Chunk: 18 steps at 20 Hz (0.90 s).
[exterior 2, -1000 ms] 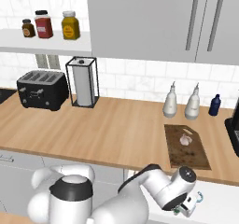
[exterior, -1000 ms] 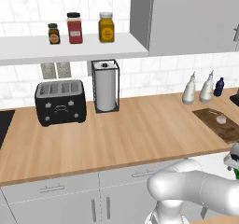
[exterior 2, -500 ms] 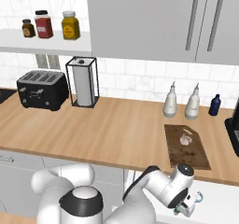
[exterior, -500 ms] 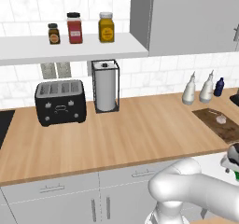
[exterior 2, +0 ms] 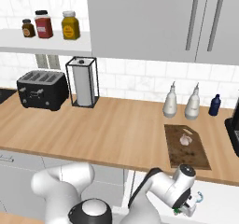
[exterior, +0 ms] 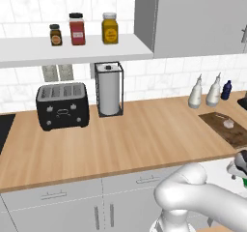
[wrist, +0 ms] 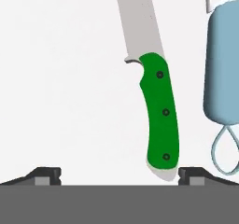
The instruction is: Place the appropriate cutting tool for cutting the garlic skin on the cutting board.
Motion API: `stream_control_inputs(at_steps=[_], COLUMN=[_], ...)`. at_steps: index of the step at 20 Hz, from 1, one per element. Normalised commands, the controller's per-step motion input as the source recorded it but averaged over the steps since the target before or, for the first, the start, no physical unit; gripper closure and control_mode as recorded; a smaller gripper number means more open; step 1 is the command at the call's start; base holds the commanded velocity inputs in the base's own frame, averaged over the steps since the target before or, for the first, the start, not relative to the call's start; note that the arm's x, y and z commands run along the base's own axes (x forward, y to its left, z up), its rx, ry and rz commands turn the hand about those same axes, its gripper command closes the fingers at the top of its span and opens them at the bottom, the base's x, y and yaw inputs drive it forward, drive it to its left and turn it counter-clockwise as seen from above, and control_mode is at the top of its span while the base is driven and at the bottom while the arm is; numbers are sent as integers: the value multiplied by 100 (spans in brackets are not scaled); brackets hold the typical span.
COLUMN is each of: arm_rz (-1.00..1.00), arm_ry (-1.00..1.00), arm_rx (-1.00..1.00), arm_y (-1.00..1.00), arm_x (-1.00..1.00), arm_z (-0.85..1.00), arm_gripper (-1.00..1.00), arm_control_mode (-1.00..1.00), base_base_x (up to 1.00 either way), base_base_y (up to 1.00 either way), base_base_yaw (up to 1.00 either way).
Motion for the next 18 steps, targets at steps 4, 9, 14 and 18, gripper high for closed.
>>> stream_control_inputs(at_steps=[4, 9, 14, 18], arm_rz=[6, 5, 4, 2], arm_ry=[0, 7, 10, 0], arm_rx=[2, -1, -2, 0], arm_y=[-22, 3, 11, 0], arm_x=[6, 1, 1, -5], arm_z=[-24, -60, -48, -5], arm_gripper=[-100, -100, 100, 100], arm_control_mode=[-100, -100, -100, -100], base_base_x=[0, 0, 0, 0], base_base_y=[0, 0, 0, 0], base_base_yaw=[0, 0, 0, 0])
